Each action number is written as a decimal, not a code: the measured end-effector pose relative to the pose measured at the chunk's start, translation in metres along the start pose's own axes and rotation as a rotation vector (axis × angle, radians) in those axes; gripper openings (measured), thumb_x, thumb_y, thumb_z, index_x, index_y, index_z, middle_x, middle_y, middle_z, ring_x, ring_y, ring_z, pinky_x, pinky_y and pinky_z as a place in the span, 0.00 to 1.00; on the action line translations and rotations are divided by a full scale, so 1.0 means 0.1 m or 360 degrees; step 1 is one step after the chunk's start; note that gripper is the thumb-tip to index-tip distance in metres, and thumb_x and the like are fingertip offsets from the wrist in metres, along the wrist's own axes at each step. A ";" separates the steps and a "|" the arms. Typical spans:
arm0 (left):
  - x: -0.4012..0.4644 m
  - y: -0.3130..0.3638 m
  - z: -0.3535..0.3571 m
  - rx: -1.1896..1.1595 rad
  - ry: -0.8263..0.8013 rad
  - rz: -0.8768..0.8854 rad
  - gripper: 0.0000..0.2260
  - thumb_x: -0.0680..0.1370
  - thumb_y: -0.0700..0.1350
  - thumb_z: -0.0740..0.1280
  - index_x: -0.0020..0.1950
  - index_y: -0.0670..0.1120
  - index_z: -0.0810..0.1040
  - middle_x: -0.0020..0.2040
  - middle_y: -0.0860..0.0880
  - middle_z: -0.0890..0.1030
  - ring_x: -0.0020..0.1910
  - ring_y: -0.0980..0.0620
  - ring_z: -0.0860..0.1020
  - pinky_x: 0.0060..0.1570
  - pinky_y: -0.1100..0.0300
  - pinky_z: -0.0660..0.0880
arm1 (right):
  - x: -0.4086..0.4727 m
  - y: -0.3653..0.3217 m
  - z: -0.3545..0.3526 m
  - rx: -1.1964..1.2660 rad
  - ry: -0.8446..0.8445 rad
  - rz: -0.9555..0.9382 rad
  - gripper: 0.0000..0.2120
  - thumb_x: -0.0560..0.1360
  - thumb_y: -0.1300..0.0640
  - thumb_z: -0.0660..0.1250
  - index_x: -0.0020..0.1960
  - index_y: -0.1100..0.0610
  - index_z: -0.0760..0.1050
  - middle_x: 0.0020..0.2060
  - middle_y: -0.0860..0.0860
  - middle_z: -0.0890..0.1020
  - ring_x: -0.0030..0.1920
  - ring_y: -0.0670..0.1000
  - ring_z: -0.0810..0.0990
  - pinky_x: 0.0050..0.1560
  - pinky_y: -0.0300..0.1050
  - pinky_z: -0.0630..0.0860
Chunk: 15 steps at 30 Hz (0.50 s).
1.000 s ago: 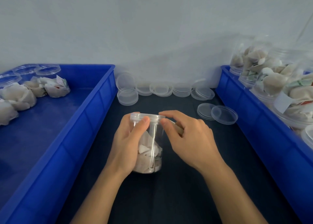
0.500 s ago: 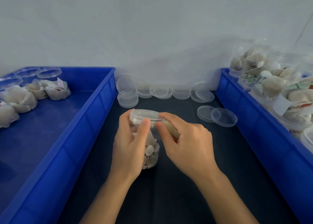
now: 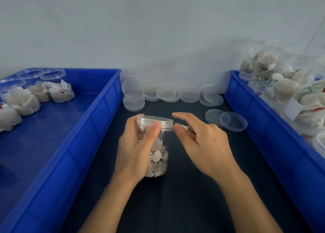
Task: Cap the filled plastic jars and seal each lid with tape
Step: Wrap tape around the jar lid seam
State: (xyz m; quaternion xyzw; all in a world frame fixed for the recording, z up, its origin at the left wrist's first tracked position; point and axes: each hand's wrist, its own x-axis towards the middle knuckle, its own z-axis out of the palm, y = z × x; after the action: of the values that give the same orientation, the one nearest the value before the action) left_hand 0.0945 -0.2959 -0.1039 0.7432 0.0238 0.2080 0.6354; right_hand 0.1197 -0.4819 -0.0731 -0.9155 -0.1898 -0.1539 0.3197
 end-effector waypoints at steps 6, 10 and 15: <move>0.01 -0.03 -0.02 -0.0126 -0.0072 -0.0023 0.23 0.74 0.68 0.68 0.60 0.53 0.81 0.53 0.55 0.86 0.53 0.55 0.85 0.50 0.59 0.81 | 0.00 0.01 0.03 -0.0016 0.0027 -0.0035 0.19 0.81 0.36 0.56 0.70 0.35 0.74 0.26 0.38 0.73 0.31 0.46 0.73 0.41 0.52 0.79; 0.02 -0.03 -0.04 -0.0175 -0.0131 -0.0022 0.24 0.75 0.68 0.68 0.61 0.53 0.80 0.54 0.55 0.86 0.54 0.55 0.85 0.51 0.66 0.80 | -0.03 -0.01 0.05 -0.0015 0.0054 -0.0024 0.17 0.81 0.36 0.57 0.67 0.33 0.75 0.27 0.37 0.74 0.32 0.46 0.76 0.41 0.50 0.79; 0.00 -0.05 -0.05 -0.0115 -0.0173 -0.0044 0.27 0.76 0.70 0.63 0.68 0.55 0.74 0.57 0.58 0.83 0.57 0.56 0.84 0.57 0.52 0.80 | -0.04 -0.03 0.08 0.0018 0.0107 -0.0013 0.15 0.81 0.38 0.60 0.65 0.34 0.77 0.32 0.38 0.80 0.35 0.46 0.79 0.43 0.50 0.80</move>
State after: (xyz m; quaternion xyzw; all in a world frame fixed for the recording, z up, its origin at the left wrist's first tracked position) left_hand 0.0939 -0.2903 -0.1082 0.7295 -0.0080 0.1592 0.6651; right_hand 0.1162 -0.4760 -0.0788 -0.9071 -0.1836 -0.1849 0.3306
